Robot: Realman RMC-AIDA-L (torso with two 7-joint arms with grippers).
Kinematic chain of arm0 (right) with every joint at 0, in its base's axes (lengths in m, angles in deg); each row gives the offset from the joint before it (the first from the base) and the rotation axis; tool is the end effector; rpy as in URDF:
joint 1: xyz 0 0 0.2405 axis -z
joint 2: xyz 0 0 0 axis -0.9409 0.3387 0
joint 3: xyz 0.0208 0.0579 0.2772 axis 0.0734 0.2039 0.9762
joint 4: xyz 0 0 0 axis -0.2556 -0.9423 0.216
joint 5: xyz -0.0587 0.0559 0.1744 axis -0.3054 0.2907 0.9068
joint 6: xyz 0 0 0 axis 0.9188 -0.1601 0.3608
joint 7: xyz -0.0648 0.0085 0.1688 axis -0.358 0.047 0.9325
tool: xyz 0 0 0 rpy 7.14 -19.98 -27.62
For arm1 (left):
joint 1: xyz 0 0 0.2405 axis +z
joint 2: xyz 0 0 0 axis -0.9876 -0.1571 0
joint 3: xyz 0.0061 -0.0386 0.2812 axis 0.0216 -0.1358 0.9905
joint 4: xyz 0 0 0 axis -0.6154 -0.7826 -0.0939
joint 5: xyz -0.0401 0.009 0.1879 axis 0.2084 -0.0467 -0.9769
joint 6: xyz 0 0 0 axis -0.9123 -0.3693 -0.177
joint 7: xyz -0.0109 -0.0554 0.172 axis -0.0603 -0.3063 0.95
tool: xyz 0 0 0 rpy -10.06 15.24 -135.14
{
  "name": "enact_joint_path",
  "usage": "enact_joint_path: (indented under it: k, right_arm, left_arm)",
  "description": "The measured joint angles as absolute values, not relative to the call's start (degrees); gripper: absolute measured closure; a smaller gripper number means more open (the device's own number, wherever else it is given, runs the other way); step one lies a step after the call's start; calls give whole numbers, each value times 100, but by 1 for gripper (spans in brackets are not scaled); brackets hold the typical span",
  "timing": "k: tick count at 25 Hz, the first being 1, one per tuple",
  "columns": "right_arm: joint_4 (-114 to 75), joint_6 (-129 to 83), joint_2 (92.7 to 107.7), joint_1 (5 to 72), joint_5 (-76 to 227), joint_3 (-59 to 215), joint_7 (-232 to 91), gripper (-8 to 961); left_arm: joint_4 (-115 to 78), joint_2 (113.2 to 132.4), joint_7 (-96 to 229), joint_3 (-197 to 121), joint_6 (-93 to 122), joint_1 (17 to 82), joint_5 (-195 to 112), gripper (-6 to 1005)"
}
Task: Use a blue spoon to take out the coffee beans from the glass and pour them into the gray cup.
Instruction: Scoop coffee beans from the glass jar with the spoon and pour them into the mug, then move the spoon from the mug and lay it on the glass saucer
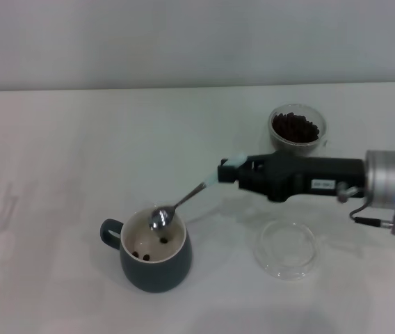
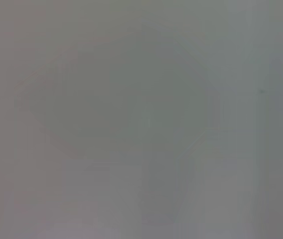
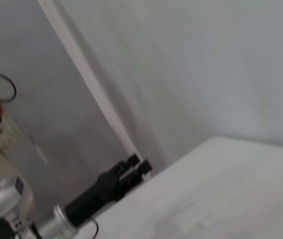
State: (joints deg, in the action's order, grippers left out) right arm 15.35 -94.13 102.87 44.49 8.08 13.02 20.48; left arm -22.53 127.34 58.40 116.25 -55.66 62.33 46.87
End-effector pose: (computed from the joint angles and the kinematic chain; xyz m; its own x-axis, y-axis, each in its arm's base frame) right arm 0.2266 0.3365 -0.0585 0.6165 -0.5137 -0.5967 -0.5994 -0.7976 0.0673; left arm -0.3628 0.3158 -0.0082 0.7102 -0.0767 0.6998 0.6960 -0.0730 -0.7143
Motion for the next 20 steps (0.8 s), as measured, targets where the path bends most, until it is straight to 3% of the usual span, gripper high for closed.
enact_joint_path:
  k: [4, 7, 11, 12, 13, 20]
  right_arm:
    - [1556, -9859, 10193, 4614, 1010, 1864, 2077, 816]
    - [1388, -10224, 10016, 4737, 996, 2428, 2255, 816]
    - [1038, -10349, 9632, 4860, 951, 2656, 2609, 816]
    - [845, -10358, 9428, 4908, 831, 2665, 2650, 816]
    - [707, -10355, 9346, 4916, 757, 2673, 2665, 816]
    - [258, -10248, 9108, 4964, 589, 2680, 2658, 815]
  left_arm:
    - [-2255, 12735, 5840, 11620, -5566, 6232, 4693, 225]
    - [-2255, 12735, 5841, 11620, -5566, 6216, 4694, 225]
    - [-2261, 12733, 5841, 11616, -5568, 6197, 4698, 225]
    - [-2261, 12730, 5840, 11614, -5568, 6189, 4700, 225]
    - [-2262, 12729, 5841, 11614, -5568, 6181, 4702, 225]
    - [-2262, 12725, 5841, 11611, -5568, 6155, 4703, 226]
